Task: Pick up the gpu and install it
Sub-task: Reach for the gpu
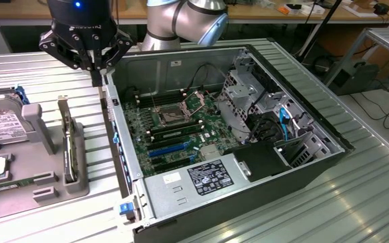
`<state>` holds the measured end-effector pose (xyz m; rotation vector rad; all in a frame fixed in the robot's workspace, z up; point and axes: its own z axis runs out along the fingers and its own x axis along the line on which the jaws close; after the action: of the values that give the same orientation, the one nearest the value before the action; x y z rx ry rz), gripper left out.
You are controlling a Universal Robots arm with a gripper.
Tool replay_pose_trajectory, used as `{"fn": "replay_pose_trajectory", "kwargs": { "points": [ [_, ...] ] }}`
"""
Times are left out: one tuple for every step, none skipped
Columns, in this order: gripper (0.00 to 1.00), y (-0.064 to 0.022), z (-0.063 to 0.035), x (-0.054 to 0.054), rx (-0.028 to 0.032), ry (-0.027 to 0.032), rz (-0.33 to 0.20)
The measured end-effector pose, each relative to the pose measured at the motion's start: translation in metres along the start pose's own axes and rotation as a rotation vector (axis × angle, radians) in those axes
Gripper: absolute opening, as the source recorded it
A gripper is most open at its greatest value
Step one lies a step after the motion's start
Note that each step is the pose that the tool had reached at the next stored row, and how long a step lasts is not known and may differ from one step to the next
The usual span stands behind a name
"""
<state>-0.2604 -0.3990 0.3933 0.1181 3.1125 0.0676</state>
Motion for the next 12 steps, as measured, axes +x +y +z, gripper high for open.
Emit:
{"fn": "replay_pose_trajectory", "kwargs": {
  "points": [
    [0.1,-0.0001,-0.0001,0.002,0.0,0.0,0.0],
    [0.1,-0.0003,-0.0001,0.003,0.0,0.0,0.0],
    [0.1,-0.0003,-0.0001,0.004,0.0,0.0,0.0],
    [0.1,-0.0004,-0.0001,0.005,0.0,0.0,0.0],
    [0.1,-0.0005,-0.0002,0.006,0.0,0.0,0.0],
    [0.1,-0.0005,-0.0002,0.007,0.0,0.0,0.0],
    [0.1,-0.0007,-0.0003,0.009,0.0,0.0,0.0],
    [0.1,-0.0007,-0.0003,0.01,0.0,0.0,0.0],
    [0.1,-0.0008,-0.0003,0.011,0.0,0.0,0.0],
    [0.1,-0.001,-0.0003,0.013,0.0,-0.0001,0.0],
    [0.1,-0.0011,-0.0004,0.015,0.0,0.0,0.0],
    [0.1,-0.0012,-0.0004,0.016,0.0,0.0,0.0]
  ]
}}
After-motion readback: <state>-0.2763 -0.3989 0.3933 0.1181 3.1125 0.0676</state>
